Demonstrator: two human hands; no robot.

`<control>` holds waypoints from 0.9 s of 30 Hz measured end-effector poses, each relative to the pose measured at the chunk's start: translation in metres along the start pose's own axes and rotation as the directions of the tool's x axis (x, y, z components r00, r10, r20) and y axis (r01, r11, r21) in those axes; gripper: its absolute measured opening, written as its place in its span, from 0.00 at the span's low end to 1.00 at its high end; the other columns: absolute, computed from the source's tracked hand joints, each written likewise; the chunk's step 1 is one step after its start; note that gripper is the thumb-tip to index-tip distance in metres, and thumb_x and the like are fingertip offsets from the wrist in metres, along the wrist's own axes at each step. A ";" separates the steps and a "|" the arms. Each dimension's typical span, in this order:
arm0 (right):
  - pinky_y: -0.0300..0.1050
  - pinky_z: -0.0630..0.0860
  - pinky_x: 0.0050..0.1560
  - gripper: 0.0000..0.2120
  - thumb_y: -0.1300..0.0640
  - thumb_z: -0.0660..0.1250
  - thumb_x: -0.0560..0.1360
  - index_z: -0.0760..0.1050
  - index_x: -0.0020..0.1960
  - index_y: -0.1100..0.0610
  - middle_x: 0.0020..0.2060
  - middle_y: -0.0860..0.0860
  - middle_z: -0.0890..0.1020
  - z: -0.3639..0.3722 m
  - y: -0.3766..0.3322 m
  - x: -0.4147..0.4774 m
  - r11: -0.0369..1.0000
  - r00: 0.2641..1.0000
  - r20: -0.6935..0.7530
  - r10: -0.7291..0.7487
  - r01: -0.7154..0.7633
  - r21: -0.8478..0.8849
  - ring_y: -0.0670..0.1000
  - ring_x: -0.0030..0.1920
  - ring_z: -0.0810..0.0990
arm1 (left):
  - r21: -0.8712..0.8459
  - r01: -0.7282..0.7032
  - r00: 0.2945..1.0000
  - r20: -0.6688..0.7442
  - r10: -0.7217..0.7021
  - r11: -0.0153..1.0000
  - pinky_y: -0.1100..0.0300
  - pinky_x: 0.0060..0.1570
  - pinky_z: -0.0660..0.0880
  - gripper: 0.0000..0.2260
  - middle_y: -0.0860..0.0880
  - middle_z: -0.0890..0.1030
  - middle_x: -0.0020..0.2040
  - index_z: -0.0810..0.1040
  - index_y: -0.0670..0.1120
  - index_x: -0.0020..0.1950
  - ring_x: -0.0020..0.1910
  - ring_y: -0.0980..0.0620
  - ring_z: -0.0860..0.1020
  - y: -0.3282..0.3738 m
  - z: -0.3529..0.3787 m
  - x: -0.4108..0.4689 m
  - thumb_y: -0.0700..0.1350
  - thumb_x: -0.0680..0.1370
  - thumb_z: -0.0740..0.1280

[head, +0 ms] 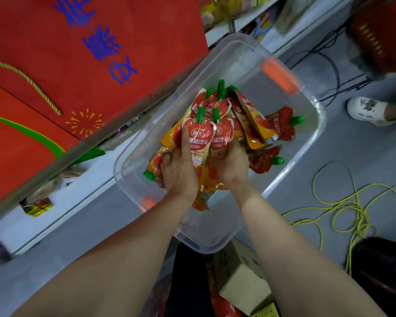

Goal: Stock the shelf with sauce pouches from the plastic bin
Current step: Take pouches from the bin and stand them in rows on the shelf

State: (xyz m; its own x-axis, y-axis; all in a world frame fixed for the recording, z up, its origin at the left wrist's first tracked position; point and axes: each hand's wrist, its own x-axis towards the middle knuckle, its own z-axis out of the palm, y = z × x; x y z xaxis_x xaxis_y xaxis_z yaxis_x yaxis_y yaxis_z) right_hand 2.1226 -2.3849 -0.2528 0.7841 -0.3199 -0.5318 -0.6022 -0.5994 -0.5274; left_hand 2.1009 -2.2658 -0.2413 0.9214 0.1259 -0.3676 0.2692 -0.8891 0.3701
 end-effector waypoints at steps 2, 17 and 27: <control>0.47 0.73 0.54 0.22 0.55 0.75 0.70 0.75 0.62 0.56 0.56 0.55 0.83 -0.003 0.000 -0.005 0.998 0.998 0.061 0.010 -0.014 0.061 0.59 0.58 0.80 | -0.110 0.000 1.000 0.011 0.001 0.994 0.40 0.60 0.73 0.43 0.44 0.72 0.68 0.40 0.58 0.77 0.64 0.40 0.73 0.002 -0.004 0.000 0.47 0.76 0.69; 0.58 0.81 0.56 0.18 0.50 0.74 0.73 0.76 0.60 0.50 0.51 0.50 0.85 -0.079 -0.050 -0.104 0.777 0.969 0.249 -0.001 -0.156 0.610 0.55 0.51 0.85 | -0.721 0.176 0.970 0.244 0.008 0.670 0.48 0.63 0.73 0.42 0.52 0.78 0.65 0.51 0.56 0.77 0.63 0.52 0.77 -0.024 -0.115 -0.067 0.49 0.72 0.74; 0.63 0.78 0.59 0.14 0.47 0.74 0.71 0.81 0.55 0.50 0.52 0.53 0.86 -0.089 -0.156 -0.242 0.754 0.930 0.188 -0.316 0.126 0.645 0.57 0.54 0.84 | -0.880 0.141 0.990 0.135 -0.047 0.453 0.63 0.51 0.76 0.13 0.50 0.80 0.57 0.72 0.47 0.67 0.52 0.55 0.79 -0.089 -0.253 -0.159 0.43 0.82 0.61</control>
State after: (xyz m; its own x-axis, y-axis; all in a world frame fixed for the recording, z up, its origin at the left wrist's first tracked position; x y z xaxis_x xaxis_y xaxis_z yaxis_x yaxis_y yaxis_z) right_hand 2.0405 -2.2791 0.0172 0.8913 0.0303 -0.4525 -0.4521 -0.0193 -0.8918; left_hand 2.0016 -2.0956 0.0000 0.8616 0.1069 -0.4963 0.4989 0.0024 0.8667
